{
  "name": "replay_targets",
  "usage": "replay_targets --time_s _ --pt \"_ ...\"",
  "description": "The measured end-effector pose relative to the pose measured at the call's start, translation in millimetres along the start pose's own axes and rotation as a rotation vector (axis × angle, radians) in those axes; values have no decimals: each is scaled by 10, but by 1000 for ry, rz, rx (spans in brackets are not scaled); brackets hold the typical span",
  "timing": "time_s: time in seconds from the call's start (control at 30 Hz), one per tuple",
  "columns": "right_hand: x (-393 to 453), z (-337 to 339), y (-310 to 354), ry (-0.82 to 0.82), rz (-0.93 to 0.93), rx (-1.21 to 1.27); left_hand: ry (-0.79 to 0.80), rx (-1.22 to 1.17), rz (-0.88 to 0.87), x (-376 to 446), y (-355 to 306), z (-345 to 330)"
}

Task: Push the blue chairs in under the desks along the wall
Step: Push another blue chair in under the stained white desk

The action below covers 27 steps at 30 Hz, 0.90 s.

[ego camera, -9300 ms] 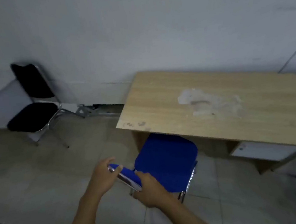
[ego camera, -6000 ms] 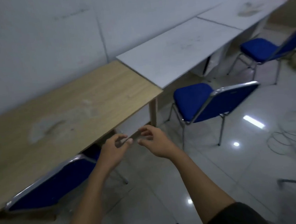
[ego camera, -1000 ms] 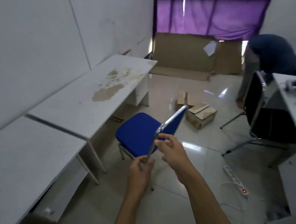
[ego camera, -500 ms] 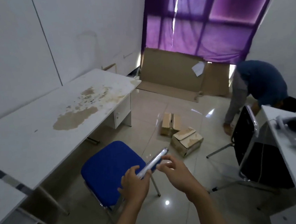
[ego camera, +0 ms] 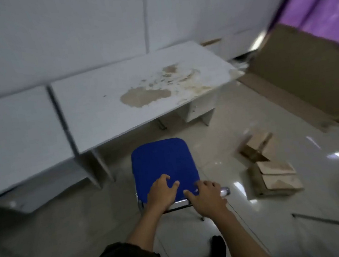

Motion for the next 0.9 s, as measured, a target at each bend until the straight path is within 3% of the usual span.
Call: replay_targets --time_s 0.07,0.17,0.3,0.53,0.9 --pt "1 -70 -59 -37 116 -91 -102 9 17 0 -4 18" --pt "-8 -47 -113 -42 242 -12 -326 85 12 -36 -110 76" --pt "13 -10 -165 65 314 -3 -461 252 199 -196 -110 104" --pt "194 181 -350 112 413 12 -328 344 550 -329 -154 -152" --pt "1192 766 -761 170 500 111 -438 124 387 -210 -812 -769"
Point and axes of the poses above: each hand's wrist, its own x-axis towards the middle knuckle, its own z-axis out of the back of the hand, y = z × x, the point moved 5 cm from there along x, towards the middle knuckle, and after that the axes turned 5 degrees about -y, right-handed, at the moved point
